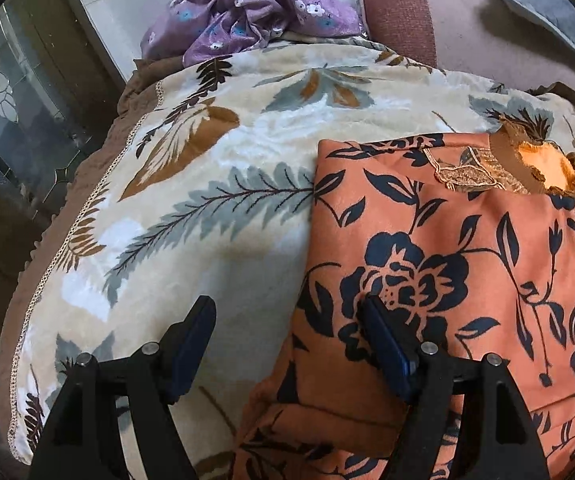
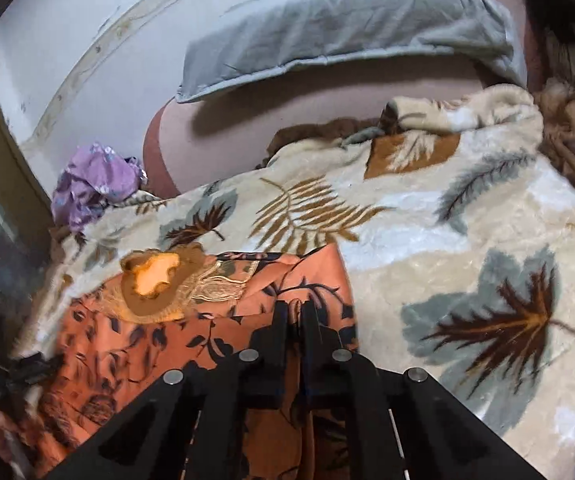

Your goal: Fold small clothes

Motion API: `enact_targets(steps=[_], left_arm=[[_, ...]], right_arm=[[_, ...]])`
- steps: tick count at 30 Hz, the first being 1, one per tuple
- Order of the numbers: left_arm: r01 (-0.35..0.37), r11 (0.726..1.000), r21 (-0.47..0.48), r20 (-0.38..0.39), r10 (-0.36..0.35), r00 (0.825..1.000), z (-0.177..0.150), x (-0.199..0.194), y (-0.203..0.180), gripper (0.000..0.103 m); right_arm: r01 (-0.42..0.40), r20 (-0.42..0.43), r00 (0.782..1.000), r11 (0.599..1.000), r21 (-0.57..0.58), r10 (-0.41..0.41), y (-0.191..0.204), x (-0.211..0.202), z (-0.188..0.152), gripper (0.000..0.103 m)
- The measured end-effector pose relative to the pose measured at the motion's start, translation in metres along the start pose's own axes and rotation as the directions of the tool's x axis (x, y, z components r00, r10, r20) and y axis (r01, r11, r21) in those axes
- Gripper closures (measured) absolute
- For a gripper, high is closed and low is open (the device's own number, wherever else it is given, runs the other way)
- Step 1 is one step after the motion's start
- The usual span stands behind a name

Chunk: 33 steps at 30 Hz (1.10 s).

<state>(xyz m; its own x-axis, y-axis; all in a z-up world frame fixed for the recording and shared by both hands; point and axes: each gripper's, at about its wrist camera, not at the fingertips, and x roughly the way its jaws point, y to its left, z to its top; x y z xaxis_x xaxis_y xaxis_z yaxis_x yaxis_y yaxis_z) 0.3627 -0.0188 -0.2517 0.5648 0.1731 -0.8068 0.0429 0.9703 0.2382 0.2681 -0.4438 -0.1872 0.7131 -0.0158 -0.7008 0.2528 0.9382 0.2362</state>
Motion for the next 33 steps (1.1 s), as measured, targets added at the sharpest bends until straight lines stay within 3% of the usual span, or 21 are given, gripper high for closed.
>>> enact_targets(steps=[3,5,7,12,15,16,17,19,21,23,25,26,28,33], left_arm=[[0.0,1.0,-0.001,-0.002,0.0,1.0,-0.003,0.001,0.001,0.026],[-0.004,1.0,0.005,-0.007,0.004,1.0,-0.003,0.0,0.001,0.026],[-0.02,1.0,0.016,-0.014,0.02,1.0,-0.002,-0.004,0.0,0.026],[-0.034,0.997,0.064,0.068,0.029,0.997,-0.006,-0.028,-0.001,0.026],[-0.037,0.996,0.081,0.053,0.032,0.998,-0.007,-0.022,-0.002,0.026],[-0.043,0.996,0.084,0.022,0.042,0.999,-0.009,-0.014,-0.001,0.026],[-0.036,0.995,0.093,-0.019,0.038,0.999,-0.012,-0.004,-0.002,0.026],[-0.023,0.997,0.077,-0.003,0.023,1.0,-0.015,-0.005,0.001,0.025],[-0.026,0.996,0.086,-0.02,0.028,0.999,-0.014,-0.008,0.002,0.025],[-0.021,0.996,0.089,-0.025,0.023,0.999,-0.017,-0.016,0.005,0.025],[0.0,0.996,0.088,-0.023,0.002,1.0,-0.022,-0.029,0.013,0.025],[0.021,0.995,0.092,-0.016,-0.02,1.0,-0.027,-0.038,0.019,0.025],[0.031,0.994,0.109,-0.005,-0.031,1.0,-0.041,-0.054,0.031,0.025],[0.097,0.99,0.1,-0.036,-0.094,0.995,-0.093,-0.087,0.08,0.025]], right_arm=[[-0.012,-0.059,0.998,0.999,0.031,0.014,-0.005,0.009,0.001,0.095],[0.045,-0.171,0.984,0.998,0.032,-0.039,-0.007,0.026,-0.007,0.094],[0.071,-0.21,0.976,0.996,0.055,-0.058,-0.011,0.031,-0.008,0.094],[0.025,-0.071,0.997,0.995,0.098,-0.018,-0.004,-0.006,0.009,0.091],[-0.052,-0.044,0.997,0.994,0.101,0.057,0.011,-0.018,0.01,0.063],[-0.106,-0.042,0.993,0.989,0.105,0.11,0.018,-0.021,0.008,0.039],[-0.158,-0.043,0.986,0.983,0.096,0.163,0.027,-0.022,0.003,0.035],[-0.182,-0.128,0.975,0.983,0.028,0.184,0.053,-0.011,-0.009,0.035],[-0.137,-0.22,0.968,0.989,-0.047,0.124,0.072,0.005,-0.026,0.037],[-0.077,-0.324,0.945,0.99,-0.116,0.036,0.082,0.03,-0.05,0.036],[-0.055,-0.279,0.96,0.986,-0.156,0.01,0.088,0.023,-0.056,0.037],[-0.071,-0.29,0.957,0.988,-0.139,0.028,0.088,0.015,-0.052,0.037],[-0.131,-0.253,0.961,0.99,-0.055,0.114,0.078,-0.012,-0.045,0.037],[-0.168,-0.16,0.971,0.984,0.064,0.176,0.046,-0.083,-0.051,0.037]])
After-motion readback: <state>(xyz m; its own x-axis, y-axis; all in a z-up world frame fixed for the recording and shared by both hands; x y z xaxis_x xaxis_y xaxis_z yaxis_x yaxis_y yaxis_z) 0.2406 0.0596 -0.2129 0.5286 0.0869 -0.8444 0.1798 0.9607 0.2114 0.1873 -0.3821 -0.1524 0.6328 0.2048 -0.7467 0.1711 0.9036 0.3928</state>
